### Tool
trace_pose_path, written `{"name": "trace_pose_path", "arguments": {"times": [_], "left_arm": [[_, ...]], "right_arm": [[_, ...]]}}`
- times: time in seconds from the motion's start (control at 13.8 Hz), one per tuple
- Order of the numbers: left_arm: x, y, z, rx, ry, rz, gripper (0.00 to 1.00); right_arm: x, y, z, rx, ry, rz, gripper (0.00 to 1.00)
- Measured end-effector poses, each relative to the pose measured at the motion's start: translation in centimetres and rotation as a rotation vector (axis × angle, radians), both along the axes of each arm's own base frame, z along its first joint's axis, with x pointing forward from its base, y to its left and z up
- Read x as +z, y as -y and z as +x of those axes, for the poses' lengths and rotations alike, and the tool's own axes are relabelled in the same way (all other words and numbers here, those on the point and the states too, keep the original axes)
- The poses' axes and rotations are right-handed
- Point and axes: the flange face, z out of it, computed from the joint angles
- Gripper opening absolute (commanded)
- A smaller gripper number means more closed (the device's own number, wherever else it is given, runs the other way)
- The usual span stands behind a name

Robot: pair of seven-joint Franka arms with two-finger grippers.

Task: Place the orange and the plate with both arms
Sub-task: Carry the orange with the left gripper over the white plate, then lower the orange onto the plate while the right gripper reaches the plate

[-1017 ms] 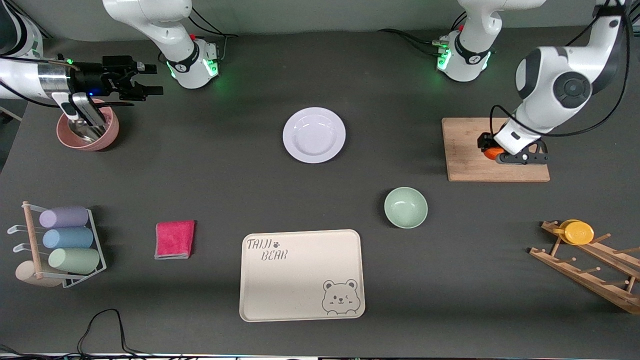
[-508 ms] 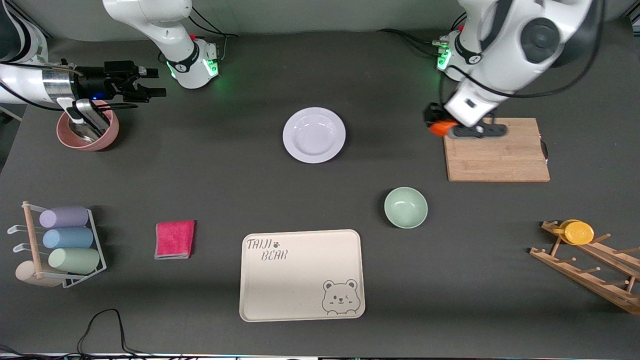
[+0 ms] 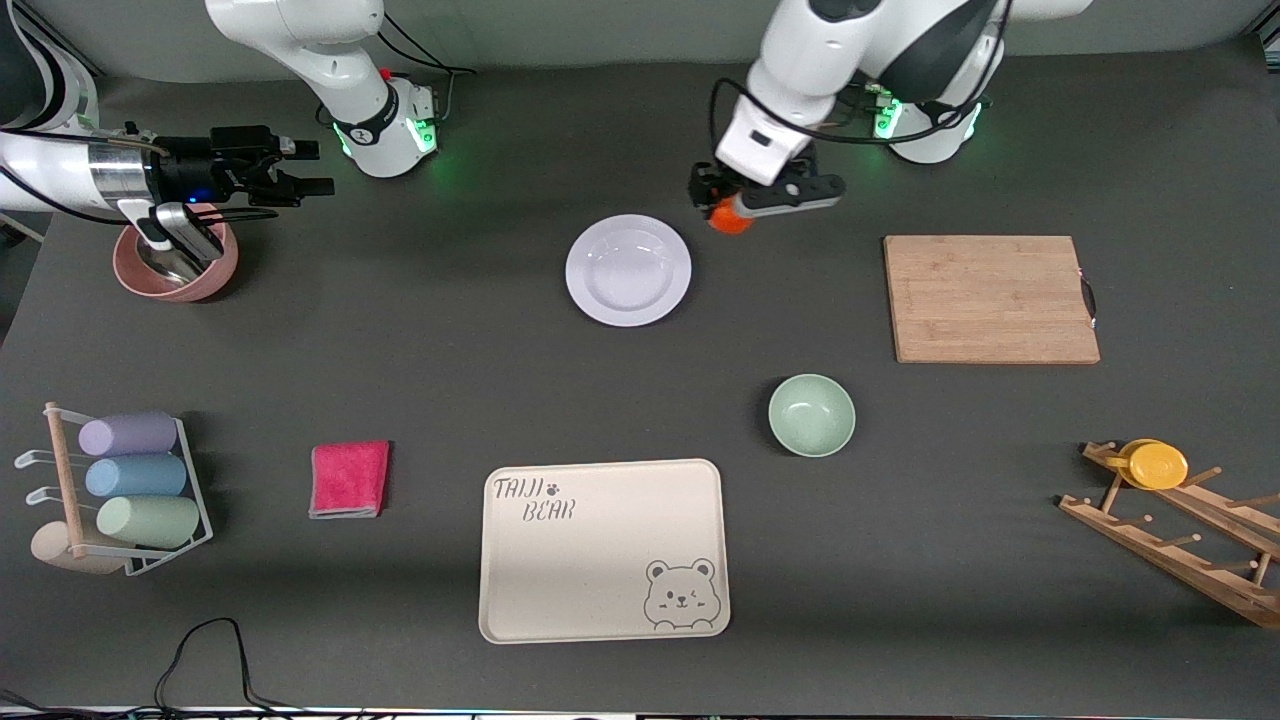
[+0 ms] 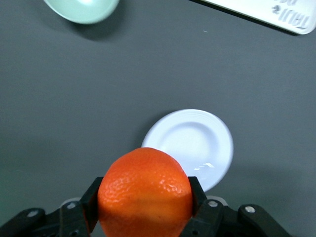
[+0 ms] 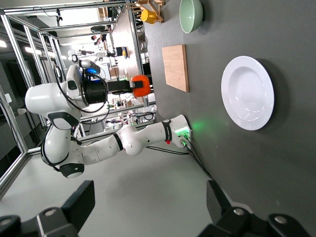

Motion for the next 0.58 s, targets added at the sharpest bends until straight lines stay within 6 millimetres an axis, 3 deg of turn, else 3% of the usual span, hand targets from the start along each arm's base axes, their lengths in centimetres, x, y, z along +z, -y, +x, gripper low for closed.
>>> {"name": "trace_pose_path", "arguments": {"times": [0.22, 0.58], "left_arm": [[-2.9, 4.7, -1.5, 0.047, 0.056, 0.052, 0.0], [-11.9, 9.7, -4.3, 0.1, 0.119, 0.147, 0.0]], "right_arm": [[-0.1, 0.0, 0.0, -0.001, -0.002, 0.0, 1.0], [-0.2, 0.1, 0.3, -0.016, 0.004, -0.013, 1.0]]}}
